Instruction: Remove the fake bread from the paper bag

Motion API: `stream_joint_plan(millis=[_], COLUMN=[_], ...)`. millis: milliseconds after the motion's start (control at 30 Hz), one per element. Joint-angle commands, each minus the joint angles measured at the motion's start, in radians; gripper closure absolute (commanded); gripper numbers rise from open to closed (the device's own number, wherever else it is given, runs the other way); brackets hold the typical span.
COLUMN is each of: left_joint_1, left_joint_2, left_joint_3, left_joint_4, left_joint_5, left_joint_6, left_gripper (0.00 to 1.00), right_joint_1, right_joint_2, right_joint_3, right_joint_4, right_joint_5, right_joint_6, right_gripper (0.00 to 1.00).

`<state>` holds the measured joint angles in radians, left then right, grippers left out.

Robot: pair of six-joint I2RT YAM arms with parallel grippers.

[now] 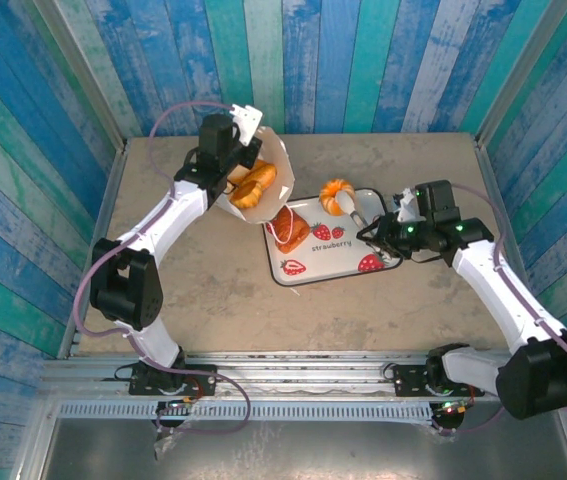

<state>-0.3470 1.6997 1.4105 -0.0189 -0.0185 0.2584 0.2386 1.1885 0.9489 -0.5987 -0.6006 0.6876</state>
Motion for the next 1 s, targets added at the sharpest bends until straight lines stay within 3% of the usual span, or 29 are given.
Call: stream_joint_plan(millis=[0,967], left_joint_1=[0.000,0.000], left_joint_2=[-0.044,-0.085], left_joint_3=[-0.025,-0.071], left_joint_4=[0.035,0.044], left_joint_5=[0.016,0.048], left_joint_6=[0.017,0.009], left_gripper=[1.00,1.00], right_joint_1=[-0.019,-0.022], right_joint_2=[0.001,0.170], right_joint_3=[-0.019,-0.071], right_joint_4=[0.061,0.238], right_joint_5=[-0.030,-0.099], right_joint_6=[-0.021,0.038], right_gripper=[0.99,0.95])
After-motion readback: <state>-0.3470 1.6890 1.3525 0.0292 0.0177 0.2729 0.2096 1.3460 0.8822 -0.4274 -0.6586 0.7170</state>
